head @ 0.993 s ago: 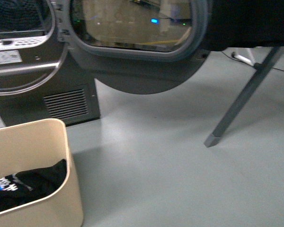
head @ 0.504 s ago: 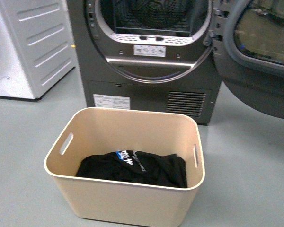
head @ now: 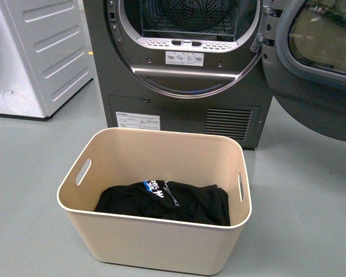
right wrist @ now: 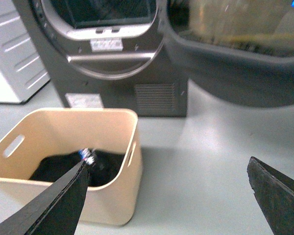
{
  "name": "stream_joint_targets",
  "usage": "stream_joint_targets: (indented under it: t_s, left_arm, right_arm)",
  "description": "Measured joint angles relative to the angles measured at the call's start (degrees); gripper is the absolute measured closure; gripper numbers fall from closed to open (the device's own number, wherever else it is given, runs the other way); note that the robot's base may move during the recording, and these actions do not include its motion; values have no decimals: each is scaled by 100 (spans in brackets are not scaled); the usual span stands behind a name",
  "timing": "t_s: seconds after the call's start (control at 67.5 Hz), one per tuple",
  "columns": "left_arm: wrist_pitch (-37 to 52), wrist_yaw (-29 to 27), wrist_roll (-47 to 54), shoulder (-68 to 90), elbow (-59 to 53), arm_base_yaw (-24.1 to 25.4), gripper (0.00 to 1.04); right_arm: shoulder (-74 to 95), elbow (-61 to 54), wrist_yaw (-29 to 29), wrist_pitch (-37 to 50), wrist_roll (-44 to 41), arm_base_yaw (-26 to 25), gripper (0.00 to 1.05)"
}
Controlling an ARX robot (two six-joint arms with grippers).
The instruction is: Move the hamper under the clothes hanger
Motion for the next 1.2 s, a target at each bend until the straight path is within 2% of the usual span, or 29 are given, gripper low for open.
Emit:
stream_joint_targets:
  t_s: [0.133,0.237,0.415,0.578,0.934,1.201]
  left_arm:
    - [1462,157,44,2496,1008,245,7]
    - [2105,122,116,4026,1707,365,7]
    - [2457,-98,289,6367,2824,562,7]
    - [2710,-157,372,7431,3344,557,7]
    - [2916,-323,688,9510,4485,328,7]
    - [2793,-302,726,10389,5313,155,7]
  right_arm:
    - [2715,852,-271,1657,490,4,8]
    - [4498,1598,-273,2090,577,236,8]
    - [7119,3117,-131,1825,404,769,8]
    - [8509,4190,138,1611,308,940,8]
    - [10563,6087,695,852,236,1193,8]
    - [11412,6918,920,529,151,1300,8]
